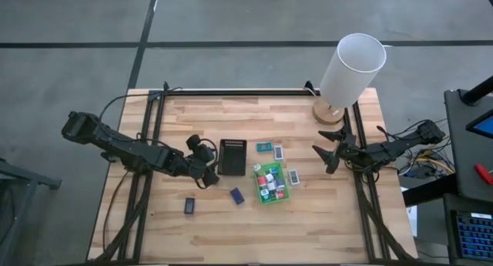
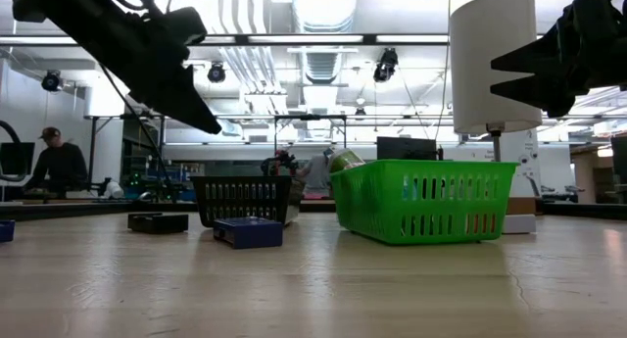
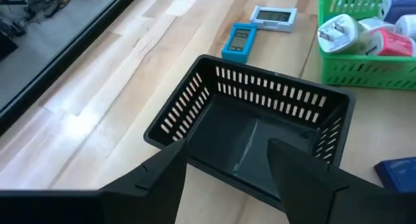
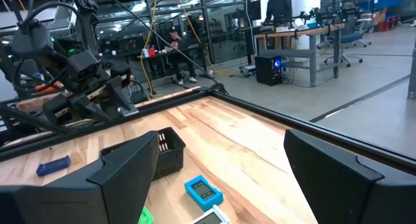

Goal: Pick & Place Office items
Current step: Put the black digital clock into the black bin

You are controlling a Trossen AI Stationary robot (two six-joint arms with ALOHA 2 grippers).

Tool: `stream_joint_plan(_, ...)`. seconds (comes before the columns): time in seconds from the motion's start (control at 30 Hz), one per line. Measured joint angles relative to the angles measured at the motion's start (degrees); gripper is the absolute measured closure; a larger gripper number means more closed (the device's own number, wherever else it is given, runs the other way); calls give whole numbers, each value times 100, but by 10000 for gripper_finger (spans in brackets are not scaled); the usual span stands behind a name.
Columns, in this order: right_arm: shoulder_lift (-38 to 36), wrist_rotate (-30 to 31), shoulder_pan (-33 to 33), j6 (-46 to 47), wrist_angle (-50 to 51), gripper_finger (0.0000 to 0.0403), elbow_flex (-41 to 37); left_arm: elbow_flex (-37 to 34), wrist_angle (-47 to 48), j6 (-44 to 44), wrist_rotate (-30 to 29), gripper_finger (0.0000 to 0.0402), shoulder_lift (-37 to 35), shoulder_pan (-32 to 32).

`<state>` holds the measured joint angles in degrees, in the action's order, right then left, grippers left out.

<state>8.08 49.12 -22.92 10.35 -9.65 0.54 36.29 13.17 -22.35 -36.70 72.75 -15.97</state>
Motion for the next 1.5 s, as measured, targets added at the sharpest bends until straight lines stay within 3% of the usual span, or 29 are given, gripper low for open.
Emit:
stream_joint_plan(0.3,0,-2,0,0,2,76,0,15,4,436,-320,181,-4,226)
stream_joint_plan(0.87,-2,-1,1,0,0,76,1,18,1764,-2455,293,181,-1023,433)
stream_joint_plan(1.13,-2,-1,0,0,2,76,0,0,2054,-2735,304,181,-1020,433)
stream_joint_plan(1.33,-2,0,0,0,2,76,0,0,2477,-3550,308,181,-1042,433)
stream_joint_plan(1.5,-2,-1,1,0,1,76,0,0,2606,-4005,715,181,-830,433)
